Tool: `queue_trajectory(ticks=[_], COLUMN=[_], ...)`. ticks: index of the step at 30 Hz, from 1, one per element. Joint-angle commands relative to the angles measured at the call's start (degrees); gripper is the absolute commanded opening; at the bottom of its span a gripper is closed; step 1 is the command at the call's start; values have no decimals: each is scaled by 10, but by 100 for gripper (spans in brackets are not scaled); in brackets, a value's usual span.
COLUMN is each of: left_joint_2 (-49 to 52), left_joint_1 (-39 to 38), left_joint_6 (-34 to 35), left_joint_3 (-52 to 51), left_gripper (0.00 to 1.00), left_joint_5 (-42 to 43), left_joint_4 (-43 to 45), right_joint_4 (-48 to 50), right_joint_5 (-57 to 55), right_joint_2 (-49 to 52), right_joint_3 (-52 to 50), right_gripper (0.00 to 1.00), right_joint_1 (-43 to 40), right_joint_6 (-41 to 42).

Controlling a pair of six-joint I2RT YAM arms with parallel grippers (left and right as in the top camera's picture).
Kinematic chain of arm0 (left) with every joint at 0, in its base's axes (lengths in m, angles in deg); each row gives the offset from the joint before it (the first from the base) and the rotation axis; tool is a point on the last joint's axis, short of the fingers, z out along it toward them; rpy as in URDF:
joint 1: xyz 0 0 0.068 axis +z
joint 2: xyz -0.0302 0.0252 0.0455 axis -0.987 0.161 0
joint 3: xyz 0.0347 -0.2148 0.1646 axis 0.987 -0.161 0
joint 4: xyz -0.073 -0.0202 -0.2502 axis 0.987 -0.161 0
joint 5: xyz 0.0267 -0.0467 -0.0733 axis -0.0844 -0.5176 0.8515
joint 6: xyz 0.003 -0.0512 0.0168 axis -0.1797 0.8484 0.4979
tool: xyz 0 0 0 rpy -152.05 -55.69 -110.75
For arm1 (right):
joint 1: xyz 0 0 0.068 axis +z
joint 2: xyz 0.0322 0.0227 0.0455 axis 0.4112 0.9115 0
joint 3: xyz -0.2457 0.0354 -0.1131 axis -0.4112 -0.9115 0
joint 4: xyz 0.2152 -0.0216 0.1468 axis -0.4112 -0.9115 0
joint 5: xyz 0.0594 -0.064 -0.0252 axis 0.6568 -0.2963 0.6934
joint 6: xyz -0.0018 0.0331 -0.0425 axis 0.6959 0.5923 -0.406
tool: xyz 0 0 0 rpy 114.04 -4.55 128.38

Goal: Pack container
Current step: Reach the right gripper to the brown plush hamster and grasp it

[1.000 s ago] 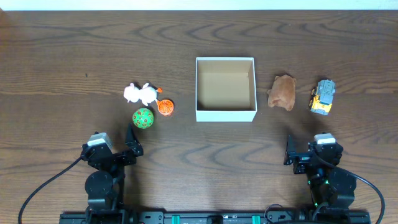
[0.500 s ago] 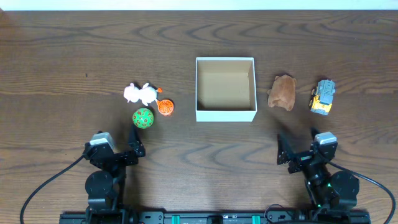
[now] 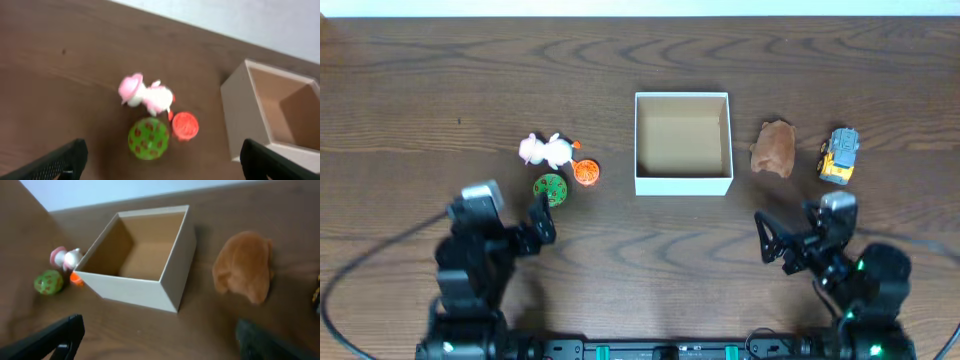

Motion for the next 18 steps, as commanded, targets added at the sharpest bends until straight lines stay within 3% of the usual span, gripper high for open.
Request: queue_trajectory(ticks=[1,11,18], left_joint_2=[111,409,486], left_joint_1=[2,48,97], left_joint_6=[-23,-37,-37], left_joint_3=[114,371,396], left_gripper=[98,98,98], left_joint_5=[-7,-6,-6], left_joint_4=[-34,-187,-198], right_joint_4=[-64,-322,-370], right_joint_5=[-11,-85,-159], right_joint_2=[121,495,671], right_joint_3=[119,520,687], right_gripper=[99,99,99], right_joint_1=[-5,1,25], right_joint_6=[-67,-124,-160])
